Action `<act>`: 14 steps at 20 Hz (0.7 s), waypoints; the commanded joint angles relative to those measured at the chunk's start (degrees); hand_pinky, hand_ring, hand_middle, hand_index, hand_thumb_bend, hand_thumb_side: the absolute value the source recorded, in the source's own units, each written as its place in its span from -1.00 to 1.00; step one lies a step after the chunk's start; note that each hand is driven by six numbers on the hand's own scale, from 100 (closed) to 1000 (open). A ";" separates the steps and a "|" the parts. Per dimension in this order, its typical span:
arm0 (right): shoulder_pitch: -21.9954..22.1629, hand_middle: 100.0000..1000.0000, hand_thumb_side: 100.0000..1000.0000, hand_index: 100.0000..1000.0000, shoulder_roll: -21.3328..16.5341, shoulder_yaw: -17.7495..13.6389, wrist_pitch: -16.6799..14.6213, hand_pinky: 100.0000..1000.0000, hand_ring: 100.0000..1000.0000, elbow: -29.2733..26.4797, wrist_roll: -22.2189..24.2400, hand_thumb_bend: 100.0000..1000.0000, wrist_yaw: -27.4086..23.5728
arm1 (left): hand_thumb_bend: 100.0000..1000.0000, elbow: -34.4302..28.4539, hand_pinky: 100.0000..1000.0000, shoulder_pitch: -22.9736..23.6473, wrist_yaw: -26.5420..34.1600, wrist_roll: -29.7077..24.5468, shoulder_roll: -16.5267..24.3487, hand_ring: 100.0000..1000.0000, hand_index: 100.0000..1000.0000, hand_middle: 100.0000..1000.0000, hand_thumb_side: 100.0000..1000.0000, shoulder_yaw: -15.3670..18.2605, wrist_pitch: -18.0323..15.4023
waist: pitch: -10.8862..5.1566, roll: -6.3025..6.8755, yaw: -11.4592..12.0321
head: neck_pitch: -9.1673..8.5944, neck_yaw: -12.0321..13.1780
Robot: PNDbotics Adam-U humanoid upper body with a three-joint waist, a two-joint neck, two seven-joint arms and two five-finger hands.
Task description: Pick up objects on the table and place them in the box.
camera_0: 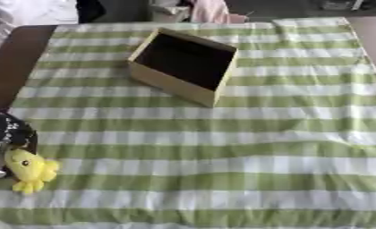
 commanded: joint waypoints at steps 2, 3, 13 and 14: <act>-0.51 0.45 0.56 0.49 -0.61 -0.48 0.16 0.18 0.37 -1.63 -0.04 -1.00 -0.62 | -0.66 0.02 -0.23 -0.43 1.16 0.24 1.55 0.01 0.08 -0.18 -1.00 0.84 -0.54 | -0.63 0.11 -0.05 | 0.37 -0.09; -0.49 0.45 0.56 0.49 -0.62 -0.50 0.18 0.18 0.37 -1.64 -0.03 -1.00 -0.66 | -0.69 0.03 -0.24 -0.33 1.32 0.36 1.62 0.01 0.08 -0.18 -1.00 0.96 -0.41 | -0.60 0.12 -0.03 | 0.37 -0.12; -1.21 0.44 0.53 0.50 -1.85 -0.27 -0.03 0.20 0.37 -1.22 0.11 -1.00 -0.28 | -0.92 -0.90 -0.30 -2.67 6.72 -1.27 1.40 -0.03 0.05 -0.20 -1.00 3.96 1.39 | -0.78 0.12 0.06 | 0.37 -0.07; -1.44 0.44 0.53 0.50 -2.13 -0.20 -0.14 0.21 0.37 -1.08 0.13 -1.00 -0.13 | -0.92 -1.16 -0.31 -3.55 7.44 -1.50 1.18 -0.03 0.04 -0.21 -1.00 4.34 1.60 | -0.82 0.10 0.00 | 0.37 0.05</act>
